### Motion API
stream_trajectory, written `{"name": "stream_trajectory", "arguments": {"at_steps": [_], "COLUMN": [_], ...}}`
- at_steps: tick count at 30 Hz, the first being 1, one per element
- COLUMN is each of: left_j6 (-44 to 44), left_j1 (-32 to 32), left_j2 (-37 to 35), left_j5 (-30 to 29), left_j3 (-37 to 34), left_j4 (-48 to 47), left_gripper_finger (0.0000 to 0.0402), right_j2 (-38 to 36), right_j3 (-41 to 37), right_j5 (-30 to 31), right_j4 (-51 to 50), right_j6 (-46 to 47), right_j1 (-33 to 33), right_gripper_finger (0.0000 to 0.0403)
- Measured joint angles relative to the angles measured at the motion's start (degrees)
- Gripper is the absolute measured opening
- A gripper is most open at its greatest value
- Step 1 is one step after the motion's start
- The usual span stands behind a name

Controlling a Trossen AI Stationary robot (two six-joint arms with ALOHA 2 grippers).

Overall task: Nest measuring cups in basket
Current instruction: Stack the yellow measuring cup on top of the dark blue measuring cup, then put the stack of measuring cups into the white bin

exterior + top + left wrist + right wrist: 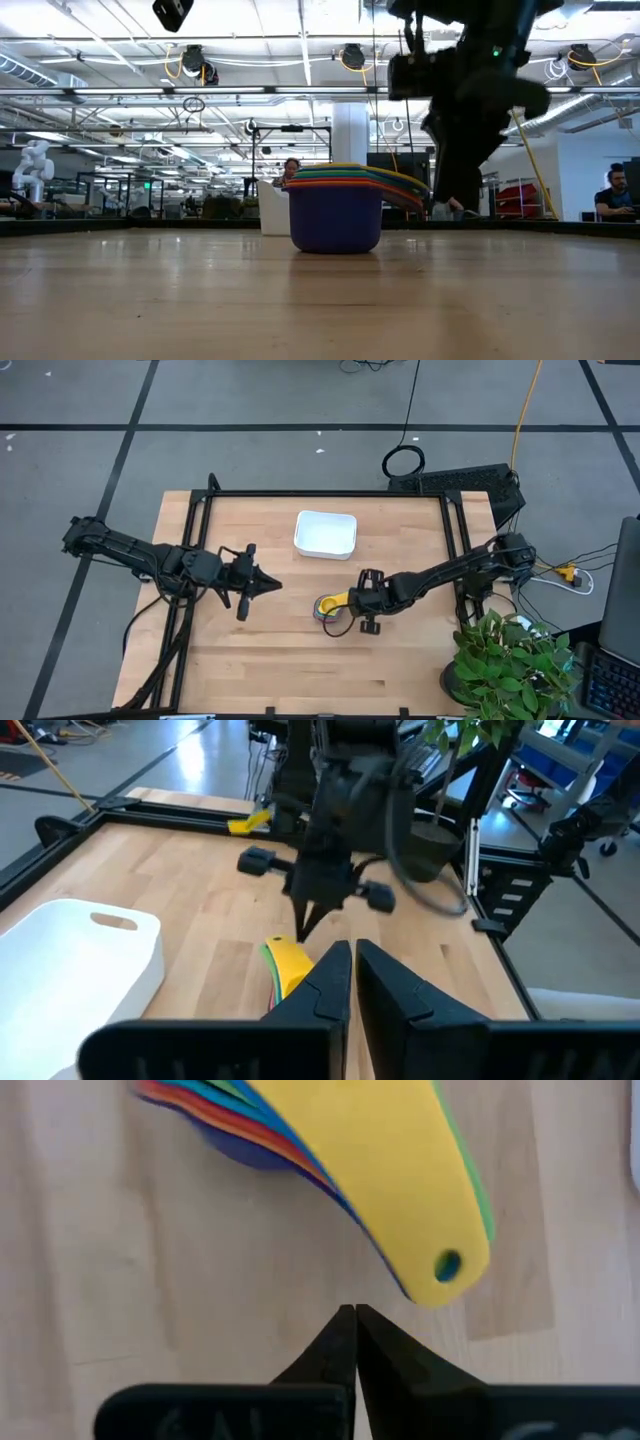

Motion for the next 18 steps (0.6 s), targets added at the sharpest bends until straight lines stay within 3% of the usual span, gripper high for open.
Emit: {"name": "stream_trajectory", "arguments": {"at_steps": [10, 18], "left_j6": [-0.44, -1.65], "left_j1": [0.0, -0.15], "left_j2": [0.02, 0.02], "left_j5": [0.1, 1.84], "left_j3": [0.02, 0.02], "left_j4": [0.6, 0.57], "left_gripper_finger": [0.0011, 0.0014], "right_j2": [-8.19, -8.93], "right_j3": [0.02, 0.02], "right_j5": [3.55, -3.67], "right_j4": [7.13, 11.64], "right_j6": [-11.8, -17.9], "right_j1": [0.68, -5.36], "right_gripper_finger": [0.001, 0.0112]}}
